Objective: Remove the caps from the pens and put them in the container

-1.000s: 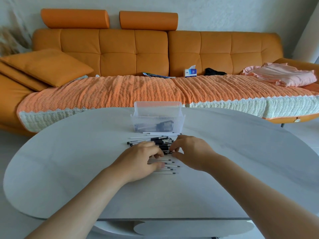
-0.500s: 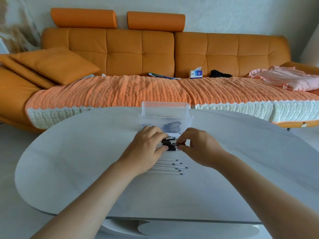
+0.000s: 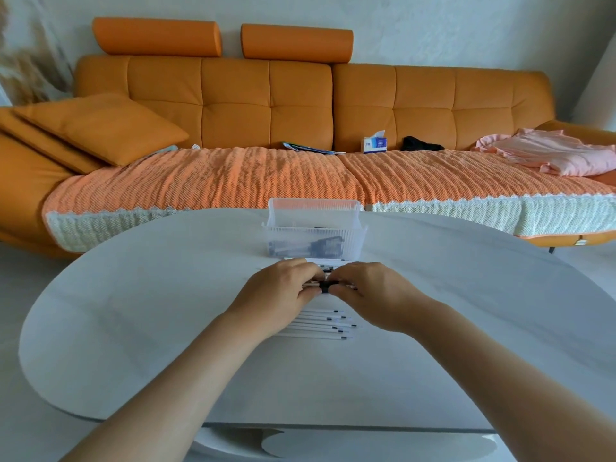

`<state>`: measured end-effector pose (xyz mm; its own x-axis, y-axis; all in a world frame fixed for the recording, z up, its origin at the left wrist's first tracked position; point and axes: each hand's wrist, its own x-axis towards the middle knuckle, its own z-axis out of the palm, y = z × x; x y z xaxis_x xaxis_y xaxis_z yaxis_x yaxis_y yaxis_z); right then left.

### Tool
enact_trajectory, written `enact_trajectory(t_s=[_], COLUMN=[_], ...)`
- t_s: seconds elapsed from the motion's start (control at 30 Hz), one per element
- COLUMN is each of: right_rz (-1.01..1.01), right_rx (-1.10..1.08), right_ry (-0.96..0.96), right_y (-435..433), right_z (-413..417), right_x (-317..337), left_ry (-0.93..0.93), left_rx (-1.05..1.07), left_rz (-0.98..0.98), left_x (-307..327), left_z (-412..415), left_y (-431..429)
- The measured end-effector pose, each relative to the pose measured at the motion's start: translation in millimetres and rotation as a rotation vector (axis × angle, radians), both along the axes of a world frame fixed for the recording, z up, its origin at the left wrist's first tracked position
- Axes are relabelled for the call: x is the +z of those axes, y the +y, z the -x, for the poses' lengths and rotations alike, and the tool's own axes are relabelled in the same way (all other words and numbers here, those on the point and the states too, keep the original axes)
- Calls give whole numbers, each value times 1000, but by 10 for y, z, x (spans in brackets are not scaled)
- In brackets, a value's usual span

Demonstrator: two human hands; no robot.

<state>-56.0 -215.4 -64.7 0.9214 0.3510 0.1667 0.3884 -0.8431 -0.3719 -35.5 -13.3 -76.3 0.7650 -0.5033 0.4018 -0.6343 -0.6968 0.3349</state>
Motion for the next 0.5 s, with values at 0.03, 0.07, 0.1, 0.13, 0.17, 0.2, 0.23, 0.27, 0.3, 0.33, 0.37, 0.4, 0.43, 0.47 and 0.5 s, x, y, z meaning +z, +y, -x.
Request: enact_trajectory(t_s=[0.03, 0.07, 0.1, 0.13, 0.17, 0.2, 0.23, 0.27, 0.3, 0.33, 0.37, 0.4, 0.43, 0.47, 0.5], right_rz=[16, 26, 30, 35, 46, 58, 63, 59, 52, 48, 47, 47, 48, 50, 51], right_rx=[9, 15, 18, 21, 21, 22, 21, 21, 20, 23, 26, 30, 34, 39, 42], right_ry=[0, 0, 4, 10, 17, 20, 22, 20, 15, 6, -2, -11, -17, -22, -22], right_y=[7, 11, 11, 12, 14, 15, 15, 10, 3, -3, -7, -10, -11, -11, -13], right_z=[1, 4, 6, 12, 17, 24, 27, 29, 30, 32, 32, 35, 38, 39, 36], right_x=[-3, -4, -7, -10, -12, -12, -14, -14, -15, -14, -15, -17, -13, -9, -2], left_ry=[0, -4, -12, -19, -25, -27, -23, -12, 1, 14, 25, 33, 37, 38, 37], left_rx=[-8, -12, -14, -14, -15, -17, -19, -21, -26, -29, -32, -32, -32, -32, -32], left_rz=[12, 20, 27, 32, 37, 42, 50, 62, 81, 102, 120, 131, 136, 139, 142], left_x=[5, 9, 10, 8, 6, -1, -4, -6, -6, -7, -6, -6, -9, -12, -16], left_z=[5, 11, 16, 19, 24, 26, 30, 31, 30, 25, 21, 19, 13, 8, 1], left_y=[-11, -20, -29, -38, -47, -54, -61, -66, -69, -71, -74, -78, -81, -82, -82])
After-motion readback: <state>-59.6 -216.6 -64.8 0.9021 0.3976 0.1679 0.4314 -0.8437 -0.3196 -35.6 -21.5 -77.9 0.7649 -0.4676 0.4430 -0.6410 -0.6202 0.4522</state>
